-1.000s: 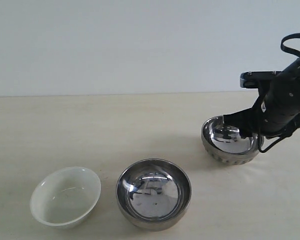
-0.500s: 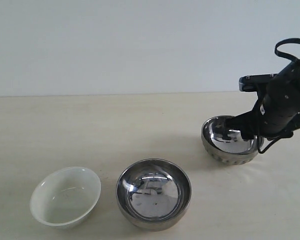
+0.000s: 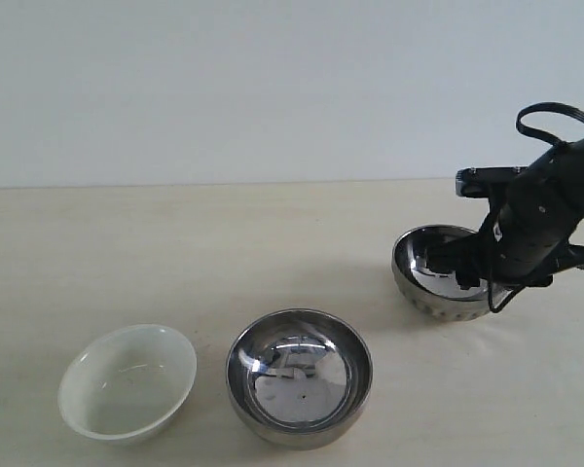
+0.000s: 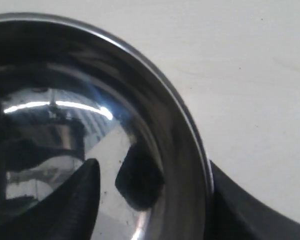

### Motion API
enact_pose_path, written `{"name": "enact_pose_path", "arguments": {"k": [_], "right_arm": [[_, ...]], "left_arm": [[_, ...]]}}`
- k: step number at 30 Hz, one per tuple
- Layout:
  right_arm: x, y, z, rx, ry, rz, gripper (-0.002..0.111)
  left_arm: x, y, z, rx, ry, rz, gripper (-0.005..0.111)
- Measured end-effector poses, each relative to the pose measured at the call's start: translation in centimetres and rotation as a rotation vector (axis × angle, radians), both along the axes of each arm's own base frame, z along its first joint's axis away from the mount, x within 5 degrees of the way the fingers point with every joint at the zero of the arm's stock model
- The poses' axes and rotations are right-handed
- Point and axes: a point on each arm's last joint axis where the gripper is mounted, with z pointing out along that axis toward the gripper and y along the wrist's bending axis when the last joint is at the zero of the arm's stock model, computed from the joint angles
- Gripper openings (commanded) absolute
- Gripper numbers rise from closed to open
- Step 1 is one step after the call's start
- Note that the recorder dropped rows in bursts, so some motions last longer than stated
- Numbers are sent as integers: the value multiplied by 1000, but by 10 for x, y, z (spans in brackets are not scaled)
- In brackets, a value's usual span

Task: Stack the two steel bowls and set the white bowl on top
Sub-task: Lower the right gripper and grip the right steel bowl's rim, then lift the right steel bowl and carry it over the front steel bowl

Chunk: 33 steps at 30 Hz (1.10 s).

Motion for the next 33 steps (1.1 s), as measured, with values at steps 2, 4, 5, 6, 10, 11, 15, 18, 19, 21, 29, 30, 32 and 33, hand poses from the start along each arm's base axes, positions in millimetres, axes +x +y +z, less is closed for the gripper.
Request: {"name": "enact_pose_path", "arguments": {"k": [2, 4, 5, 6, 10, 11, 15, 18, 19, 21, 29, 30, 32, 33], "right_arm": [[0, 0, 0, 1, -2, 1, 4], [0, 0, 0, 5, -3, -1, 0], [3, 0, 4, 21, -25, -7, 0], [3, 1, 5, 26, -35, -4, 0], [2, 1, 11, 35, -45, -14, 0], [2, 0, 16, 35, -52, -16, 0], [-4, -1, 51, 58, -119, -11, 0], [-13, 1, 79, 106, -164, 14, 0], [-15, 2, 84, 110, -167, 32, 0], [-20, 4, 92, 143, -160, 55, 0], [-41, 20, 98, 245, -9, 266, 0], [-43, 22, 98, 263, 11, 287, 0], [-46, 27, 98, 299, 35, 321, 0], [-48, 30, 98, 305, 43, 344, 0]], "left_arm": [[0, 0, 0, 0, 0, 0, 4], [0, 0, 0, 0, 0, 0, 4], [0, 0, 0, 0, 0, 0, 4], [0, 0, 0, 0, 0, 0, 4], [0, 0, 0, 0, 0, 0, 4], [0, 0, 0, 0, 0, 0, 4], [0, 0, 0, 0, 0, 0, 4], [0, 0, 0, 0, 0, 0, 4], [0, 0, 0, 0, 0, 0, 4], [0, 0, 0, 0, 0, 0, 4], [0, 0, 0, 0, 0, 0, 4], [0, 0, 0, 0, 0, 0, 4], [0, 0, 0, 0, 0, 0, 4], [0, 0, 0, 0, 0, 0, 4]]}}
